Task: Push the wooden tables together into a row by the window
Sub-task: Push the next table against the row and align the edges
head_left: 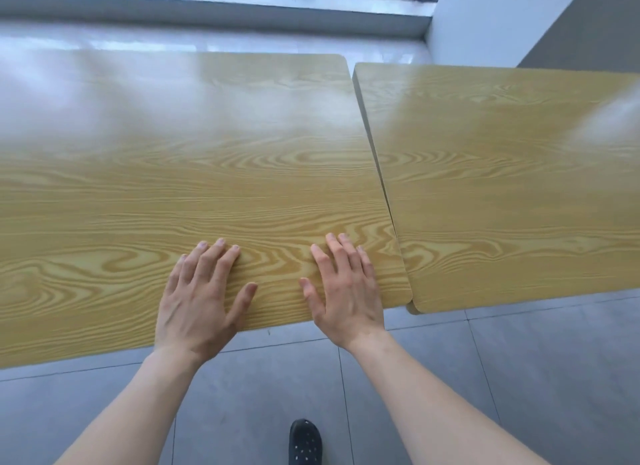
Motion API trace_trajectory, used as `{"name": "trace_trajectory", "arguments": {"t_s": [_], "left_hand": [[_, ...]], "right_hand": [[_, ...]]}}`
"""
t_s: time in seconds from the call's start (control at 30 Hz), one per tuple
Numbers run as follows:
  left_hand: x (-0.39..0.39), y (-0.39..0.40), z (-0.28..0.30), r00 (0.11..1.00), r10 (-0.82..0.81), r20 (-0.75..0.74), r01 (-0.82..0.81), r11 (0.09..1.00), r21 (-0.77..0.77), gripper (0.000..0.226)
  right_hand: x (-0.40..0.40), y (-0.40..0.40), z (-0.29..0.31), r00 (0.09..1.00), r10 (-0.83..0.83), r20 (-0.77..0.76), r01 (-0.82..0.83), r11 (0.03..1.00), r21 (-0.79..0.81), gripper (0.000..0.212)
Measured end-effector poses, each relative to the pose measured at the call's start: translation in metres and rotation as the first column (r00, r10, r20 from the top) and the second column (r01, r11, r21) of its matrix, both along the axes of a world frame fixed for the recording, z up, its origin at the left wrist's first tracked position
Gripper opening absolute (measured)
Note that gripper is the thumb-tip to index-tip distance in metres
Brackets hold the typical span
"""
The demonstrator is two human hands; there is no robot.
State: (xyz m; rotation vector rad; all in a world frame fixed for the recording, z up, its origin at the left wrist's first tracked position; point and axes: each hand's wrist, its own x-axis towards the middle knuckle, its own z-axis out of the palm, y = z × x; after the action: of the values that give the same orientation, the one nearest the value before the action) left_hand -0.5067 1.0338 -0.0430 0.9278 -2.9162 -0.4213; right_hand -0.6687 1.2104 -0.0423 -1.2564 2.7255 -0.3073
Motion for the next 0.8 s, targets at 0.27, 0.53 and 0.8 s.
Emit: {"name": "trace_trajectory", "arguments": {"t_s": [0.27, 0.53, 0.8], "left_hand": [[-0.027, -0.056, 0.063, 0.999, 0.034, 0.017, -0.035, 0.998, 0.056, 0.069], [-0.101, -0.189, 0.108, 0.997, 0.048, -0.056, -0.047, 0.999, 0.025, 0.07], [-0.186, -0.285, 0.114, 0.998, 0.058, -0.009, -0.057, 0.998, 0.016, 0.065]], "right_hand": [[-0.034, -0.039, 0.063, 0.995, 0.024, 0.098, -0.034, 0.994, 0.102, 0.064], [-0.1, -0.157, 0.116, 0.99, -0.007, 0.137, -0.012, 0.99, 0.138, 0.063], [-0.184, -0.256, 0.123, 0.99, -0.05, 0.129, 0.029, 0.986, 0.162, 0.065]]}}
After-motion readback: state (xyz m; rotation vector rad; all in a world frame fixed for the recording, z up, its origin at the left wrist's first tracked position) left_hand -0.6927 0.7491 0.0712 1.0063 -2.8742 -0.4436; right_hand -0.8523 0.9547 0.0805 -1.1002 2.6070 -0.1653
